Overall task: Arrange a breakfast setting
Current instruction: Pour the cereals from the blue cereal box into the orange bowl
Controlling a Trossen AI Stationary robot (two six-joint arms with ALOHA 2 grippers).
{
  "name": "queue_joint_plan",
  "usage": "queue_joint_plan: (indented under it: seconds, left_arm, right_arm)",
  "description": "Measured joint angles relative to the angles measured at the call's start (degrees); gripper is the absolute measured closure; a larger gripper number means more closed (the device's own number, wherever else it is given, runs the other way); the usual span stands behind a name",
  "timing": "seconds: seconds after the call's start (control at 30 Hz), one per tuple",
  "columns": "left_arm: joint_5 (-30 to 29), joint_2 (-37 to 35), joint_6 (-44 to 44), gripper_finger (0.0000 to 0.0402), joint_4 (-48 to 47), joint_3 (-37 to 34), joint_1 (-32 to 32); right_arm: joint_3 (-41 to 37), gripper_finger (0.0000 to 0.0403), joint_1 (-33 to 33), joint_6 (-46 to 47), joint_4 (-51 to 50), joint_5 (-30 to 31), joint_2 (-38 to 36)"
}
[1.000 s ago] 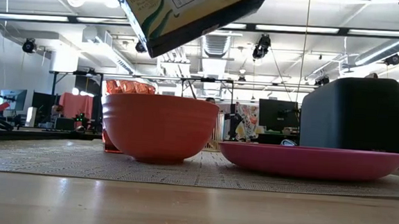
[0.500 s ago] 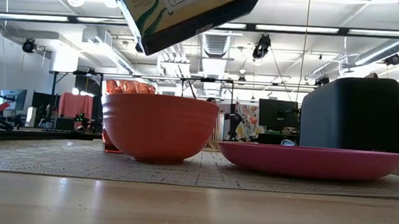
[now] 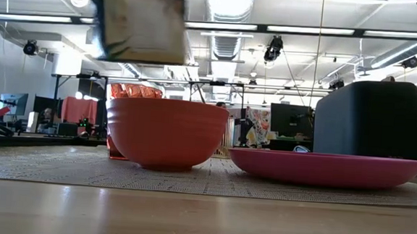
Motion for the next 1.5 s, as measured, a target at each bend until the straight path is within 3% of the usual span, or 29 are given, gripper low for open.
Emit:
queue_joint_plan:
  seconds: [0.07,0.13,0.43,0.63,0.9,1.17,1.5]
  left_arm:
    - [-9.77,0.15,-4.36,0.0374,-8.11,2.82,-0.01]
    - [-14.98,-0.26,-11.04,0.0374,-18.28,4.92,0.13]
    - [-7.08,-3.10,-61.66,0.0375,-58.49,5.54,1.53]
    - [-6.47,-3.58,-83.93,0.0375,-74.67,2.30,5.34]
    - [1.78,-4.30,-90.98,0.0375,-74.46,-5.06,17.36]
    - [3.70,-4.26,-94.00,0.0375,-71.86,-11.09,29.59]
    - [3.78,-2.42,-93.44,0.0375,-69.54,-13.99,32.78]
  right_arm:
    - [0.72,0.0205,-0.13,3.50,-2.91,0.56,-0.02]
    - [0.86,0.0204,-0.15,6.29,-4.95,0.88,0.00]
    - [-1.60,0.0204,-0.10,9.64,-6.74,0.86,0.47]
    - [-1.88,0.0204,-0.10,9.44,-6.95,0.85,0.97]
    - [-1.90,0.0204,-0.10,9.55,-6.93,0.94,0.99]
    - [-1.90,0.0204,-0.10,9.49,-6.93,0.94,0.98]
    - [-1.93,0.0204,-0.10,9.46,-6.91,1.02,0.99]
